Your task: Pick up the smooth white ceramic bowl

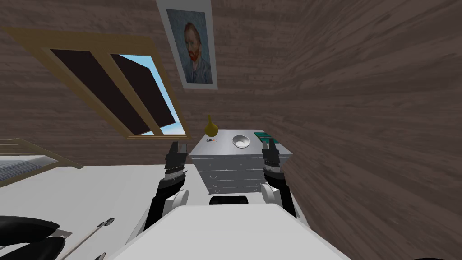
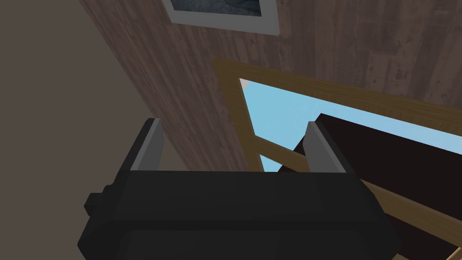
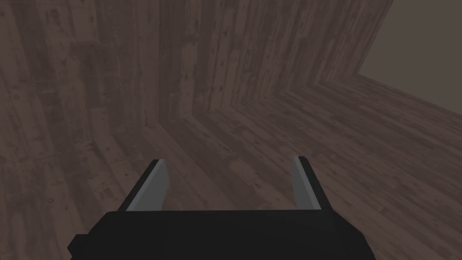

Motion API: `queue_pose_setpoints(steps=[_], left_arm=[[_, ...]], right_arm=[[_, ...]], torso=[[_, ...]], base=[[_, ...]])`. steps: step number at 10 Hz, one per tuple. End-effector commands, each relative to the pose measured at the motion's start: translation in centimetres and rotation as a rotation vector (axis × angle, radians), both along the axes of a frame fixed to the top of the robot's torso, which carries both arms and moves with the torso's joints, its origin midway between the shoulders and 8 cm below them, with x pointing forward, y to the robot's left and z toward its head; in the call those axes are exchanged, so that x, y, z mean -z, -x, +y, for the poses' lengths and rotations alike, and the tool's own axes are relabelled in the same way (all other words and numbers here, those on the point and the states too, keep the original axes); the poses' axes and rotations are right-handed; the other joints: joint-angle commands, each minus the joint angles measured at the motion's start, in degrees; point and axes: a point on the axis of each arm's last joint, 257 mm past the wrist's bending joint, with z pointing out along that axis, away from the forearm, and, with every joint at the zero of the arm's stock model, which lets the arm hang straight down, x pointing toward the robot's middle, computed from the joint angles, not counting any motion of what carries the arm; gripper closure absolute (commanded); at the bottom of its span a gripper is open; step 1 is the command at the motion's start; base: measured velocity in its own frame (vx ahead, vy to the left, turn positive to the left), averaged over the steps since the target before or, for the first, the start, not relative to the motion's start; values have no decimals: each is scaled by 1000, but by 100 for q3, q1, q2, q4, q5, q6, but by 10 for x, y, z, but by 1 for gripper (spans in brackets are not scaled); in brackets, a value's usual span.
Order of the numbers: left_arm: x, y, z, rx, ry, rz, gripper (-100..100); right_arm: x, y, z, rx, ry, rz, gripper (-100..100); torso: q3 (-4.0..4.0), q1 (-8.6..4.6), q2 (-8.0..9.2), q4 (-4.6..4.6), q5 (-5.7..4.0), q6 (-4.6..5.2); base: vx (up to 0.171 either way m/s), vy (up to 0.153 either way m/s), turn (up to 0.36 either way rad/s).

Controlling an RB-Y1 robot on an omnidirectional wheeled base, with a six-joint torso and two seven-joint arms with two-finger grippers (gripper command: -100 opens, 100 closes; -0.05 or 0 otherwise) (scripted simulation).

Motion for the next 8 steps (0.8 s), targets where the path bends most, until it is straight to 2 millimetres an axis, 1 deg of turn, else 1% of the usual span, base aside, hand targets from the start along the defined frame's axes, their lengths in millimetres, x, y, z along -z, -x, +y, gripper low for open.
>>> queue_pose_setpoints(steps=[1, 5, 6, 8], left_arm=[[0, 0, 0, 0, 0, 0, 0], [0, 0, 0, 0, 0, 0, 0], [0, 0, 0, 0, 0, 0, 0], [0, 0, 0, 0, 0, 0, 0]], right_arm=[[8, -4, 2, -7, 46, 26, -100], [35, -13, 4, -18, 189, 103, -100], [35, -13, 5, -21, 197, 104, -100], [54, -18, 2, -23, 289, 152, -100]], torso=[[0, 0, 0, 0, 0, 0], [10, 28, 17, 4, 6, 0], [10, 28, 17, 4, 6, 0], [7, 21, 12, 3, 5, 0]], base=[[-26, 25, -50], [-43, 72, -47], [-31, 57, -17], [-33, 70, -35]])
